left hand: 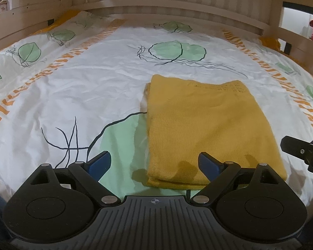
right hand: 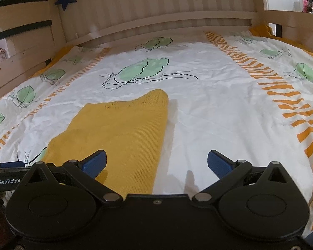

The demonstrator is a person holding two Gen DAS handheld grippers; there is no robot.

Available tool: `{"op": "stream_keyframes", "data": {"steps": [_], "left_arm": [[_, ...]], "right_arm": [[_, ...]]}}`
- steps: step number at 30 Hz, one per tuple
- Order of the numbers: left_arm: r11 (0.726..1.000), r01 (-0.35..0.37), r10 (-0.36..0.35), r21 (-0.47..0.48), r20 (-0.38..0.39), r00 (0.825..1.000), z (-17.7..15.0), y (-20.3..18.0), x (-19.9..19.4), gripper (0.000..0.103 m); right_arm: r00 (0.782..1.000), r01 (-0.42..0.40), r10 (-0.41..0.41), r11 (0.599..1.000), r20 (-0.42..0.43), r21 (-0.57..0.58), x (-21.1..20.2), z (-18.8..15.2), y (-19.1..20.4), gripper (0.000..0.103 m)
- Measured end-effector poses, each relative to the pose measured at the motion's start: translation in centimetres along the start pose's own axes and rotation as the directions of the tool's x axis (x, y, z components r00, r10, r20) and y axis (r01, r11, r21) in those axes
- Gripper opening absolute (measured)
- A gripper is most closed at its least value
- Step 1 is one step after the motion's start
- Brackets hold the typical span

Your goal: Fold small clothes

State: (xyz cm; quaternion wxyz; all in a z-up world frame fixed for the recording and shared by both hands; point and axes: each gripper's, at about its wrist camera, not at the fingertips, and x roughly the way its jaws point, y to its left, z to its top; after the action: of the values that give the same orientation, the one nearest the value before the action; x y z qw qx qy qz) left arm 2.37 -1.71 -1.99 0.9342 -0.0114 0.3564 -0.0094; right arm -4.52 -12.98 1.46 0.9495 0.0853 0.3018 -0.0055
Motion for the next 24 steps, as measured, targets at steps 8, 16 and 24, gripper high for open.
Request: {"op": "stream_keyframes", "data": {"steps": [8,16,24], "left_arm": [[1.0,-0.018,0.018,-0.002,0.001,1.0,-0.04,0.02,0.04,0.091],[1.0,-0.023,0.023,-0.01,-0.002,1.0,-0.06,0.11,0.08,0.091],[1.0,-0.022,0.022,-0.008,-0.005,1.0,-0.02,0.08,0.09,0.091]], "right_arm": [[1.0,0.004,-0.004,1.0,0.001,-0.009,0.06,0.03,0.04,0.103],[1.0,0.004,-0.004,1.0,-0.002,-0.01,0.1,0.01,-0.03,0.103],[1.0,0.006,-0.006,1.0,-0.004,-0.011,0.13,0.04,-0.09,0.103]]}}
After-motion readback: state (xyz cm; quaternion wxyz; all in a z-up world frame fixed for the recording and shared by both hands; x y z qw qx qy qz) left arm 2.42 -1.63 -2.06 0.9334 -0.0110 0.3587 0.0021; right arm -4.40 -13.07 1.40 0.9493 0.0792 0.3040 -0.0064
